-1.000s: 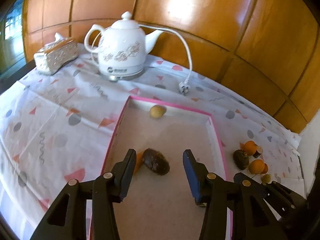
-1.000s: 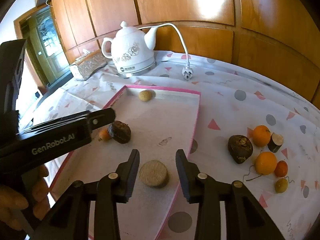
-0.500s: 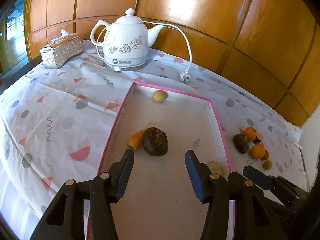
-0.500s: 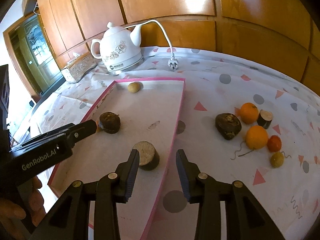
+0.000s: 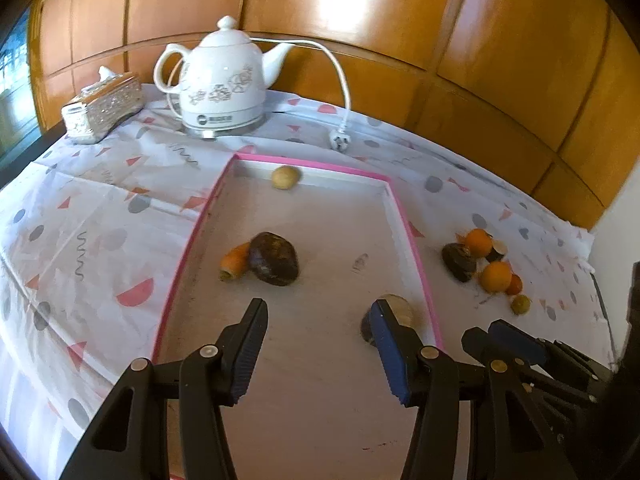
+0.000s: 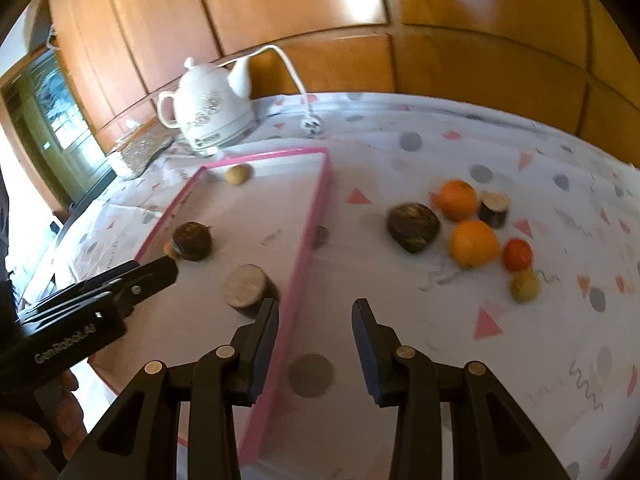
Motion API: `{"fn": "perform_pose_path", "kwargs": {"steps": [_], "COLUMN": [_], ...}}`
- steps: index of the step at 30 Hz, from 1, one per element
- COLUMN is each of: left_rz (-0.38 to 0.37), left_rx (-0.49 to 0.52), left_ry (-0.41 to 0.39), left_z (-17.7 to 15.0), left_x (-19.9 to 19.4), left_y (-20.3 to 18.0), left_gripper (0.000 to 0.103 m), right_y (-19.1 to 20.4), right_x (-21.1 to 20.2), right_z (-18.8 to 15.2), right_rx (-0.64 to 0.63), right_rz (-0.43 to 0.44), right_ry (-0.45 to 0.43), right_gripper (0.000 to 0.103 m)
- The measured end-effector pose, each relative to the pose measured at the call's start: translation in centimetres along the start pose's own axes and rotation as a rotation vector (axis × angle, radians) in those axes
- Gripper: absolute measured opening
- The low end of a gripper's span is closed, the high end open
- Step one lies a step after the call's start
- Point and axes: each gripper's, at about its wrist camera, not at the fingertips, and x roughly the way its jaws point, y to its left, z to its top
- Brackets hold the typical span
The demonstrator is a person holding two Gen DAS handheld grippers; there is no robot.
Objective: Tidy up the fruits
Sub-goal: 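Carry the tuber with the left tool while the right tool carries the log slice into the tray, releasing both, then grasp the pale yellow round fruit with the right tool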
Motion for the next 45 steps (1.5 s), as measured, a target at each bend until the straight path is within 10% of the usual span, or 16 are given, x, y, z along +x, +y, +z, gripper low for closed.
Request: {"fn": "perform_pose_path", "kwargs": {"steps": [20, 45], "left_rz": [-0.143, -0.220], "left_rx": [0.157, 0.208], "left_ry": [0.047, 0.121], "left_z": [-1.8, -1.3], "left_x": [0.5, 2.9], "left_y": [-5.5, -9.5], "left_gripper": [0.054, 0.054], "right_y": [-10.8, -14.1], "right_x": [-2.0, 1.6], "right_z": [-3.4, 0.2], "right_rx": [0.240, 0.182], "right_rz": [-0.187, -0.235], "right_ry": [0.004, 0.016], "right_gripper": [0.038, 0.024]}}
